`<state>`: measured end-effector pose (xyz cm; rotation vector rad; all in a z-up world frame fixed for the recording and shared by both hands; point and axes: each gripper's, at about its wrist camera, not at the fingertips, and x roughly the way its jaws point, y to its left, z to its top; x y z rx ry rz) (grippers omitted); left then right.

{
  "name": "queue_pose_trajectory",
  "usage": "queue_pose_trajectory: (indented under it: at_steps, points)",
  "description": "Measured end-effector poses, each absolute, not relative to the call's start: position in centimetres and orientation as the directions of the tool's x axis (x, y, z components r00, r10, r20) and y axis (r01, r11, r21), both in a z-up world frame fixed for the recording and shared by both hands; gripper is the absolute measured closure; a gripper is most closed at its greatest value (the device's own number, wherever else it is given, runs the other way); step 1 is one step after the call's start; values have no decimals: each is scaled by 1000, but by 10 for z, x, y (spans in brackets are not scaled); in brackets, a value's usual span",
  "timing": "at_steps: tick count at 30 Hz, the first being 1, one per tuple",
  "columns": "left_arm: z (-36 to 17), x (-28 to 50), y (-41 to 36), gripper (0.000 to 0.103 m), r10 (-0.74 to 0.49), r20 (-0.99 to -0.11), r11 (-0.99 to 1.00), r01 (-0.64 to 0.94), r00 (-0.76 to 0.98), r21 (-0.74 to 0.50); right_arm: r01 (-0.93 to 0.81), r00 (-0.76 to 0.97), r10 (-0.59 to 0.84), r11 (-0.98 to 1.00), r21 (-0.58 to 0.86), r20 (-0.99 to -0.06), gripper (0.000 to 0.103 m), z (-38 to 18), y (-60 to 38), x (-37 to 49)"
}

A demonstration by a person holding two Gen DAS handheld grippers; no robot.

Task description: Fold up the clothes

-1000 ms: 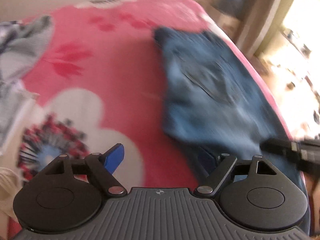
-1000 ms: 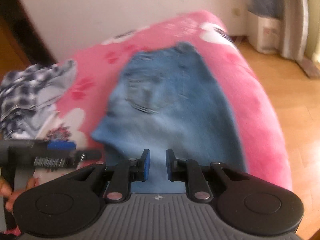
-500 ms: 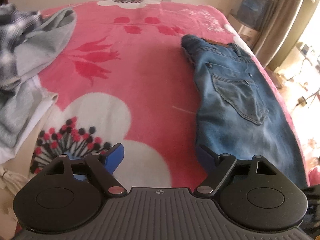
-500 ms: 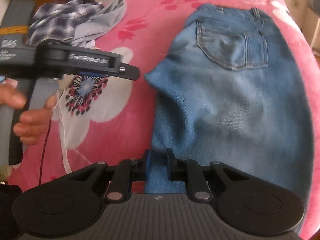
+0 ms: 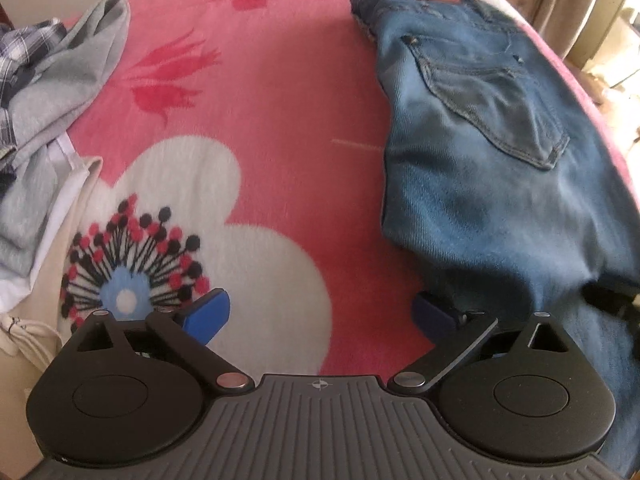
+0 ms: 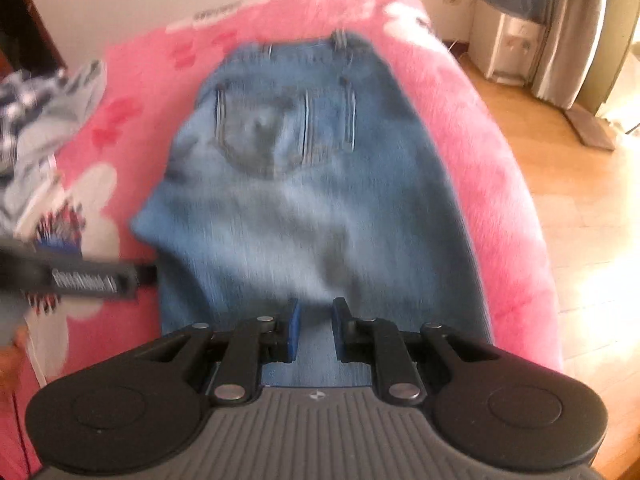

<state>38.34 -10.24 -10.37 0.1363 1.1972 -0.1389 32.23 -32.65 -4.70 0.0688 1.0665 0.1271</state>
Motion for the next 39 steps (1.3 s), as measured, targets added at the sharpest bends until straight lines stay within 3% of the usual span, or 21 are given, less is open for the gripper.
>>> queue_pose_trajectory:
  at_steps: [17, 23, 30, 35, 36, 38, 39]
  points:
    - [-109, 384, -105, 0, -9, -940, 987, 155, 342, 47, -22, 513, 124, 991, 131, -849, 85, -56, -322, 375]
    - [-113, 383, -103, 0, -22, -932, 985, 166, 363, 42, -82, 532, 108, 994, 75, -840, 84, -71, -315, 370]
    - [-106, 385, -83, 0, -117, -920, 988, 138, 374, -69, -61, 585, 201, 977, 205, -785, 84, -41, -330, 376]
    - [-85, 388, -61, 0, -246, -836, 969, 105, 490, -223, -72, 674, 216, 971, 228, -706, 83, -24, -345, 399]
    - [-80, 389, -58, 0, -268, -811, 962, 105, 521, -250, -71, 687, 218, 970, 234, -694, 82, -22, -348, 405]
    - [-72, 398, -58, 0, -327, -758, 942, 129, 564, -311, -70, 711, 220, 967, 244, -668, 64, -18, -356, 417]
    - [-71, 405, -58, 0, -358, -734, 930, 148, 576, -337, -69, 722, 221, 966, 250, -655, 60, -16, -360, 423]
